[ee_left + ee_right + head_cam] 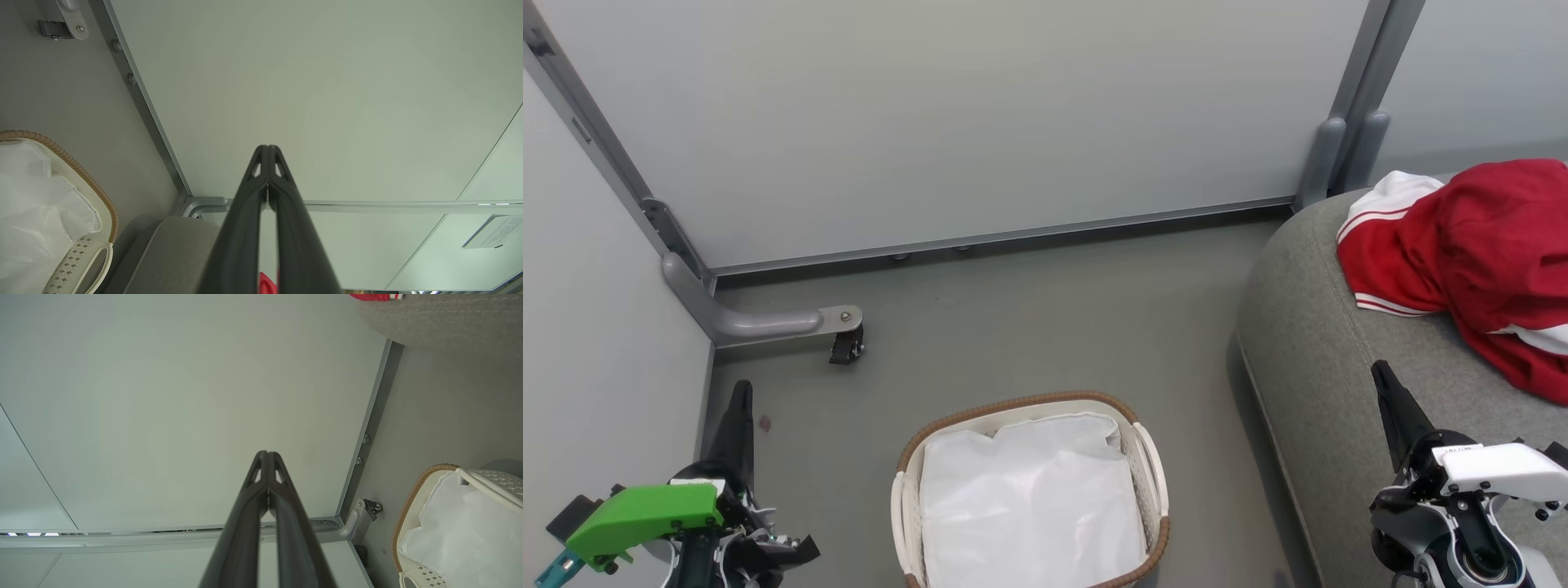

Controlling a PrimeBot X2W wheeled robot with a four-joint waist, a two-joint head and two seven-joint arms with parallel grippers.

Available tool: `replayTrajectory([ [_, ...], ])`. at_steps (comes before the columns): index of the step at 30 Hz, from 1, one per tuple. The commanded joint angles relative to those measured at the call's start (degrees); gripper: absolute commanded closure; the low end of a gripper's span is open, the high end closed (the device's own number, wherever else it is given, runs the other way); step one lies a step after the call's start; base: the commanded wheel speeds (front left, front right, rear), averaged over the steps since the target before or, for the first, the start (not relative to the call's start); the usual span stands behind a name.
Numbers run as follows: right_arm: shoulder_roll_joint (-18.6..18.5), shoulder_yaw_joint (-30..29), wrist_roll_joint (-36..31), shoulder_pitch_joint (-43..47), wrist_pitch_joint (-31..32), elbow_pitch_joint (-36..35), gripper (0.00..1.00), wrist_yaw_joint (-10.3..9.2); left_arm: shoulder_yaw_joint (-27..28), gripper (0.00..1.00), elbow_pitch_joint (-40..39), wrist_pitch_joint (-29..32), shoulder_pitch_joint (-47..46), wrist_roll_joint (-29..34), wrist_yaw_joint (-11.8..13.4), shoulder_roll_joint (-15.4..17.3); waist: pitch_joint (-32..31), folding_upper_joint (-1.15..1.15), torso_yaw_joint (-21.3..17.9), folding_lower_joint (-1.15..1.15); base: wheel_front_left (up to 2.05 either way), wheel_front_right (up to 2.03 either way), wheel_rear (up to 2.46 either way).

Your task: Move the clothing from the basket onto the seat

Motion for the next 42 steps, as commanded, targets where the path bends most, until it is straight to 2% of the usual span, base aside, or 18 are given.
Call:
replayTrajectory([
  [1,-0.3,-0.1,0.2,0.6,0.2,-0.2,1.0,-0.02,0.1,1.0,0.0,0.2,-0.6,-0.2,-0.2,0.0,0.0,0.0,0.0,0.0,0.0,0.0,0.0],
  [42,-0.3,-0.1,0.2,0.6,0.2,-0.2,1.0,-0.02,0.1,1.0,-0.1,0.2,-0.6,-0.2,-0.2,0.0,0.0,0.0,0.0,0.0,0.0,0.0,0.0],
])
